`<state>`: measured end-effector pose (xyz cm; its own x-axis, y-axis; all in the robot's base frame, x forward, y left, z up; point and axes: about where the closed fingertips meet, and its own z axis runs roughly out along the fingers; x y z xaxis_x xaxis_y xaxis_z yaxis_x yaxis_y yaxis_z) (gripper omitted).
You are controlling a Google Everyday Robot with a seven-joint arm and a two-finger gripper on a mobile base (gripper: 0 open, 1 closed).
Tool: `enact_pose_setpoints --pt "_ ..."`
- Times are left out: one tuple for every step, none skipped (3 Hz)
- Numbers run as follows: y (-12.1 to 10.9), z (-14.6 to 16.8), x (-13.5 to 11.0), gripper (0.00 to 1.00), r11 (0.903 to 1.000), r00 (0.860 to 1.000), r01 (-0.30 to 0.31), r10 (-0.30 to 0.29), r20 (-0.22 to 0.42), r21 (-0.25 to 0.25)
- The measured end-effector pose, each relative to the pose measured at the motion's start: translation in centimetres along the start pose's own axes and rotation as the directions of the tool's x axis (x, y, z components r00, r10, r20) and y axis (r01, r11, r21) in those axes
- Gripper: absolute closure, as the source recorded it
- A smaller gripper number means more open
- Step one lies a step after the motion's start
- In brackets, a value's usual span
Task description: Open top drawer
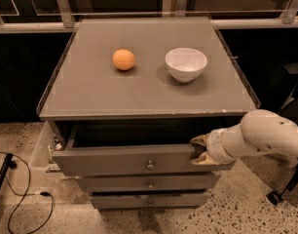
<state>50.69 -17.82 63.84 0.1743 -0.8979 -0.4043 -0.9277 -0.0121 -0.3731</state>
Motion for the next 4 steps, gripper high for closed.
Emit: enact_pose_setpoints --pt "0.0 0.0 0.0 0.41 1.0 1.0 0.0 0.0 0.0 0.0" --pt "0.3 0.3 1.0 0.17 0.9983 0.999 -0.043 0.043 0.021 -0.04" --pt "2.8 -0.2 1.3 0.21 0.9946 0.995 -0.072 0.077 0.062 -0.074" --pt "2.7 -0.6 1.0 0.44 0.9946 0.995 -0.072 0.077 0.062 -0.074"
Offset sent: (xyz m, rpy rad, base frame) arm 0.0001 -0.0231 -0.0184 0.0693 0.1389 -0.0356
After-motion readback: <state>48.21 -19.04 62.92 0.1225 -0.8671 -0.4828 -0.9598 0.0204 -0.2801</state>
